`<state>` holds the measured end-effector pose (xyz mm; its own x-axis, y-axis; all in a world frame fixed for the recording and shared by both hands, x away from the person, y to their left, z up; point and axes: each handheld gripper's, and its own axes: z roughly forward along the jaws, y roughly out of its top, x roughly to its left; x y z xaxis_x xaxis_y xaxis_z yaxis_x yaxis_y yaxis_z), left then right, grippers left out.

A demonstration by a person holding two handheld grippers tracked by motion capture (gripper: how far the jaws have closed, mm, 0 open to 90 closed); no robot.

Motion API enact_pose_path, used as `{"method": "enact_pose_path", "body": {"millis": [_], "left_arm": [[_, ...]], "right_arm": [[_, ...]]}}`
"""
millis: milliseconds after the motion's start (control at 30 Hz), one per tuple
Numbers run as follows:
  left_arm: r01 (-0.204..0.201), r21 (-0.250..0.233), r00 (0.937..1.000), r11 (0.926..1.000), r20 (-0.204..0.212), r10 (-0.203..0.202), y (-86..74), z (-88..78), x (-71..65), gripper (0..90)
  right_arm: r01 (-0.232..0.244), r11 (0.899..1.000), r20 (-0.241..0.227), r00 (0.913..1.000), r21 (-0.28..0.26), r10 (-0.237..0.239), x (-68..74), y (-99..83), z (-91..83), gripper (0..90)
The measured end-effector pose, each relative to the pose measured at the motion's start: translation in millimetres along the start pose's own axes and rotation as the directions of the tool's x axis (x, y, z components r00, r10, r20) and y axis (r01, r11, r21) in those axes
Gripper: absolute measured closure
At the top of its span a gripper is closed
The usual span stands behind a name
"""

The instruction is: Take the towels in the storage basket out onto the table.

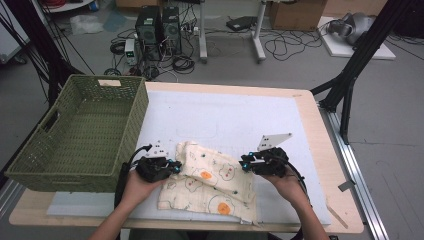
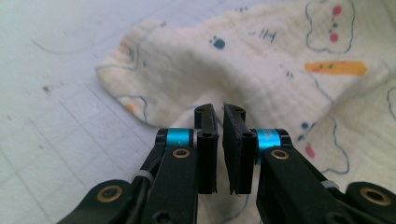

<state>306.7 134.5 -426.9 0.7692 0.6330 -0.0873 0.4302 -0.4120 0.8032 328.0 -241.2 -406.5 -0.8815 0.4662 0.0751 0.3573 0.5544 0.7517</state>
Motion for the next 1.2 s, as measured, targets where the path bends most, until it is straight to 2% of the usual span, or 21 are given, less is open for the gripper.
{"method": "enact_pose_path", "body": {"millis": [133, 333, 433, 533, 633, 733, 800, 933, 1033, 1100, 1133, 1200], "left_arm": [[0.000, -0.046, 0.9997, 0.9989, -0.023, -0.001, 8.7, -4.4, 1.6, 82.8], [0.003, -0.043, 0.9987, 0.9990, -0.051, -0.006, 11.6, 3.2, 4.9, 81.8], [0.013, -0.036, 0.9976, 0.9993, -0.068, -0.016, 11.4, 9.9, 8.6, 81.1], [0.026, -0.034, 0.9959, 0.9991, -0.086, -0.028, 10.6, 15.9, 11.9, 79.9], [0.031, -0.003, 0.9939, 0.9995, -0.105, -0.031, 8.9, 22.9, 16.0, 77.3], [0.037, 0.029, 0.9927, 0.9989, -0.116, -0.034, 6.8, 28.7, 18.9, 75.4], [0.043, 0.036, 0.9918, 0.9984, -0.122, -0.038, 6.0, 31.1, 20.0, 74.2], [0.030, 0.058, 0.9902, 0.9979, -0.138, -0.022, 5.4, 35.2, 18.7, 74.0], [0.020, 0.059, 0.9885, 0.9981, -0.151, -0.011, 5.4, 36.0, 17.5, 75.8], [0.015, 0.060, 0.9873, 0.9981, -0.159, -0.005, 5.4, 36.3, 16.8, 80.2], [0.010, 0.061, 0.9875, 0.9981, -0.157, 0.000, 5.4, 36.2, 17.1, 83.5], [0.024, 0.054, 0.9887, 0.9983, -0.149, -0.016, 5.2, 36.4, 18.2, 87.3]], "right_arm": [[-0.017, 0.999, -0.020, 0.9997, 0.034, 0.017, -0.5, -8.9, 9.0, 77.5], [-0.018, 0.997, -0.046, 0.9987, 0.080, 0.022, 7.0, -29.1, 20.2, 78.7], [-0.027, 0.998, -0.039, 0.9988, 0.059, 0.029, 7.2, -31.8, 18.2, 78.1], [-0.031, 0.999, -0.017, 0.9993, 0.035, 0.032, 4.2, -30.6, 13.7, 75.8], [-0.046, 0.999, 0.011, 0.9989, 0.013, 0.046, -0.4, -30.4, 9.5, 72.7], [-0.056, 0.998, 0.033, 0.9979, 0.030, 0.055, -2.4, -32.1, 9.7, 68.5], [-0.050, 0.998, 0.052, 0.9975, 0.044, 0.047, -2.0, -32.3, 11.2, 66.3], [-0.032, 0.997, 0.073, 0.9970, 0.069, 0.027, -2.2, -32.9, 15.4, 65.6], [-0.037, 0.997, 0.073, 0.9968, 0.072, 0.031, -2.8, -32.9, 15.6, 67.4], [-0.039, 0.997, 0.072, 0.9968, 0.068, 0.034, -2.7, -32.9, 16.0, 71.6], [-0.038, 0.997, 0.065, 0.9973, 0.066, 0.033, -3.3, -33.0, 16.1, 76.4], [-0.048, 0.997, 0.030, 0.9985, 0.063, 0.046, -4.7, -32.9, 16.9, 84.2]]}}
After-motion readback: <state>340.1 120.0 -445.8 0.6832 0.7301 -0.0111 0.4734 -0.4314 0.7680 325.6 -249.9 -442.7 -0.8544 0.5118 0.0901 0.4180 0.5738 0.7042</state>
